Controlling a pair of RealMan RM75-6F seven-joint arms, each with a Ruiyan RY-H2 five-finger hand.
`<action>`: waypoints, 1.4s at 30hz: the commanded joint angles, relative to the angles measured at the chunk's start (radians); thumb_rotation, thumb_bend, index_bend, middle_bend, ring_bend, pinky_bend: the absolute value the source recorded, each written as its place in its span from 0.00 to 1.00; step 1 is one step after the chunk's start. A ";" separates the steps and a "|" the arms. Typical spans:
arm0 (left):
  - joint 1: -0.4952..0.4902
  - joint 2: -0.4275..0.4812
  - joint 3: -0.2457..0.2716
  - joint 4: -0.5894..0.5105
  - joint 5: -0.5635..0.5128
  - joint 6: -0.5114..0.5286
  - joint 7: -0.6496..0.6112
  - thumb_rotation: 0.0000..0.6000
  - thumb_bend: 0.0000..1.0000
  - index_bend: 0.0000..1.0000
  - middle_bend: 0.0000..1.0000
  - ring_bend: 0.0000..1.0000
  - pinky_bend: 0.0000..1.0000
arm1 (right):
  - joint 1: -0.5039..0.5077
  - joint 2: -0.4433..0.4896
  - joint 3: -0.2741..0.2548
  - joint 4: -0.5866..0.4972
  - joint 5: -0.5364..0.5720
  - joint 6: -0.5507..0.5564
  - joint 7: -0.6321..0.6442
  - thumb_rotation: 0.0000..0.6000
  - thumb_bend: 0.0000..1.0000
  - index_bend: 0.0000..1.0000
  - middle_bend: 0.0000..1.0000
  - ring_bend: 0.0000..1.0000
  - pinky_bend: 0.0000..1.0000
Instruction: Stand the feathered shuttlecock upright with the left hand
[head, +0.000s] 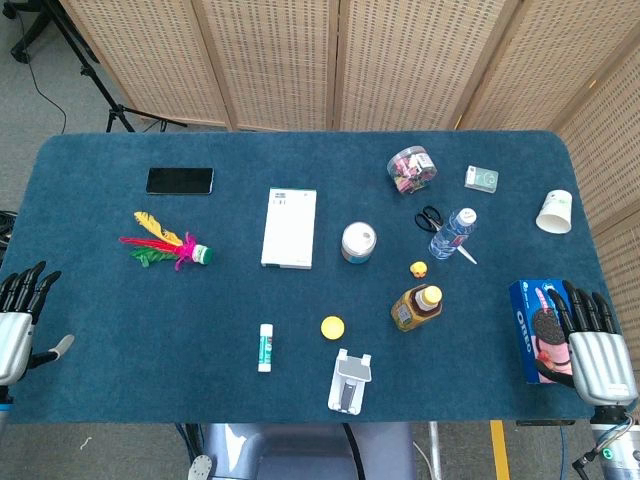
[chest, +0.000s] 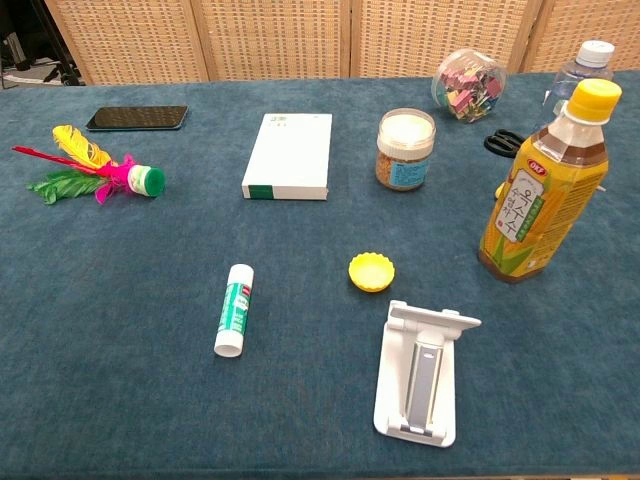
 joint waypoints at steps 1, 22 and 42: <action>0.000 -0.002 0.001 0.000 0.002 0.000 0.004 1.00 0.19 0.11 0.00 0.00 0.00 | -0.002 0.001 -0.001 -0.001 -0.002 0.003 0.001 1.00 0.00 0.00 0.00 0.00 0.00; -0.006 0.000 -0.002 -0.005 -0.013 -0.022 0.001 1.00 0.20 0.11 0.00 0.00 0.00 | -0.002 0.000 -0.003 -0.004 -0.003 0.001 -0.008 1.00 0.00 0.00 0.00 0.00 0.00; -0.250 -0.009 -0.208 0.061 -0.296 -0.346 0.112 1.00 0.24 0.33 0.00 0.00 0.00 | 0.000 -0.002 -0.001 -0.001 0.003 -0.004 -0.009 1.00 0.00 0.00 0.00 0.00 0.00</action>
